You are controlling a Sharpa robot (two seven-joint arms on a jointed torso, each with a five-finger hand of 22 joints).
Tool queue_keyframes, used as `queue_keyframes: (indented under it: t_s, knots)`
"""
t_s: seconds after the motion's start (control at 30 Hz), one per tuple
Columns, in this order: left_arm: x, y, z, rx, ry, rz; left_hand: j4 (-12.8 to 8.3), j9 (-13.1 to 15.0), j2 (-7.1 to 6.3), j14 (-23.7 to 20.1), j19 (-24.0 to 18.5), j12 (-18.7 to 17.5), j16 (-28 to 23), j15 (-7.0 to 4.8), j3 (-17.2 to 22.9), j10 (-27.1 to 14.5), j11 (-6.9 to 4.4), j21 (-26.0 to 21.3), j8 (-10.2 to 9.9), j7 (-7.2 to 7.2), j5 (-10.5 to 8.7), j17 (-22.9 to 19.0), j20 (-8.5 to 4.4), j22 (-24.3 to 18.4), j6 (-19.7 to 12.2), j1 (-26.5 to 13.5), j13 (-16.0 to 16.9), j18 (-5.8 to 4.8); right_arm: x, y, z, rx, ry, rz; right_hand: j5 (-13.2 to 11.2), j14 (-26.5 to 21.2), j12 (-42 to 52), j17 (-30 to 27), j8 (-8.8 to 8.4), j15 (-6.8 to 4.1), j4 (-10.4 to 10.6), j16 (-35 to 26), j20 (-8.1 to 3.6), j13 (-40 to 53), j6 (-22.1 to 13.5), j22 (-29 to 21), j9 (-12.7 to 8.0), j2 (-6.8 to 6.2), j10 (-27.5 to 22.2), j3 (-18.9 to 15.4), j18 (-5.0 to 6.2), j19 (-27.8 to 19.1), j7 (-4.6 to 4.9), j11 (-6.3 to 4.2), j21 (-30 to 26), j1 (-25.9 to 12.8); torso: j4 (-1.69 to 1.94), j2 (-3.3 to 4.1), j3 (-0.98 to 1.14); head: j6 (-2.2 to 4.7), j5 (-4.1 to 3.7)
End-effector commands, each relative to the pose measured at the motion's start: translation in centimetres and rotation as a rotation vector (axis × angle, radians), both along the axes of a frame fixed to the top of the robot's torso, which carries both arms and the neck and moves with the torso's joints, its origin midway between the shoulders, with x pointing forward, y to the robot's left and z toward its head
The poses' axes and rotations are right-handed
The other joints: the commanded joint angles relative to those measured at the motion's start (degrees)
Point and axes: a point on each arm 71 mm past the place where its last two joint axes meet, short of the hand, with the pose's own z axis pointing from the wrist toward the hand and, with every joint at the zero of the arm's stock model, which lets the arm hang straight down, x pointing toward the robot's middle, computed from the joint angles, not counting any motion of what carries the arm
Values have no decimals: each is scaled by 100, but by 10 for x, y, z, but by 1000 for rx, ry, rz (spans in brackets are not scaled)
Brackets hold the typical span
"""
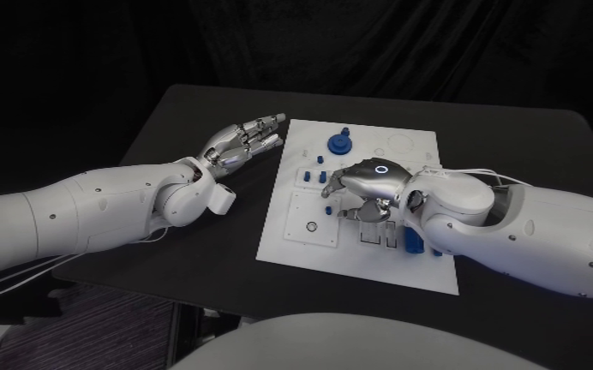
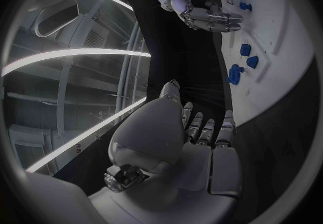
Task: Assemble the parts on the task board
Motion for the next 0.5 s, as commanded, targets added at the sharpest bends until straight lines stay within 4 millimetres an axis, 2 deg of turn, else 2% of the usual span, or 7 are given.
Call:
queue_keyframes:
  t_s: [0.03, 0.17, 0.27, 0.3, 0.33, 0.43, 0.5]
  knots:
    - [-1, 0, 5, -53, -63, -1, -21, 6, 4, 18, 32, 11, -20, 16, 29, 7, 27, -13, -4, 31, 37, -1, -3, 7, 5, 58, -3, 59, 7, -6, 19, 50, -78, -36, -3, -34, 1, -17, -4, 2, 21, 16, -4, -40, 7, 637, -25, 10, -67, -45, 111, -20, -31, 7, 6, 74, -3, 0, 1, -1, -21]
    - [-2, 0, 6, -52, -63, 1, -23, 6, 4, 19, 35, 21, -19, 16, 29, 11, 27, -12, -4, 30, 39, -1, -1, 9, 5, 60, -1, 59, 17, -26, 44, 39, -101, -84, 15, -30, -36, -46, 17, 12, 114, 33, 6, -160, 62, 648, -66, 15, -182, -126, 103, 12, -55, 33, 43, 110, -4, -1, 6, -1, -41]
    - [-2, 1, 6, -50, -64, 5, -23, 6, 4, 20, 36, 22, -19, 16, 29, 12, 27, -11, -4, 29, 39, 0, -1, 13, 0, 60, -1, 60, 21, -42, 55, 15, -99, -123, 46, 23, -91, -14, 34, 27, 272, 97, 15, -320, 156, 672, -106, 17, -237, -216, 85, 77, -47, 52, 131, 82, -6, -6, 3, -1, -83]
    - [-2, 2, 6, -49, -64, 6, -23, 6, 4, 20, 36, 22, -19, 16, 29, 12, 27, -11, -4, 29, 39, 0, -1, 13, 0, 60, -1, 60, 22, -49, 58, 7, -99, -139, 81, 52, -127, 12, 13, 29, 343, 128, 20, -384, 130, 690, -132, -1, -260, -256, 72, 115, -69, 60, 196, 45, -10, -7, 3, -1, -92]
    - [-2, 2, 6, -49, -64, 7, -23, 6, 4, 20, 36, 22, -19, 16, 29, 12, 27, -11, -4, 29, 39, 0, -1, 13, 0, 60, -1, 60, 23, -55, 60, 1, -98, -152, 230, 117, -241, 40, 8, -7, 517, 176, -8, -558, -28, 720, -226, -51, -302, -331, 56, 201, -241, 64, 320, -14, -13, -5, 2, -1, -95]
    - [-3, 2, 6, -49, -65, 8, -24, 6, -1, 22, 39, 28, -18, 15, 27, 15, 30, -10, -4, 19, 42, 0, 1, 13, 0, 60, 0, 60, 26, -74, 63, -18, -97, -202, 262, 211, -293, 122, -6, -12, 667, 260, -21, -745, 3, 762, -299, -81, -183, -370, 21, 307, -284, 51, 482, 15, -10, 0, 0, -1, -123]
    - [-3, 1, 6, -49, -66, 8, -25, 6, -2, 21, 39, 28, -19, 15, 26, 16, 31, -9, -4, 15, 43, 0, 1, 12, -2, 60, 0, 60, 28, -86, 64, -29, -98, -235, 242, 254, -305, 152, -4, 5, 739, 295, -10, -827, 28, 776, -331, -98, -105, -386, 10, 350, -277, 49, 540, 37, 12, 3, -5, -1, -162]
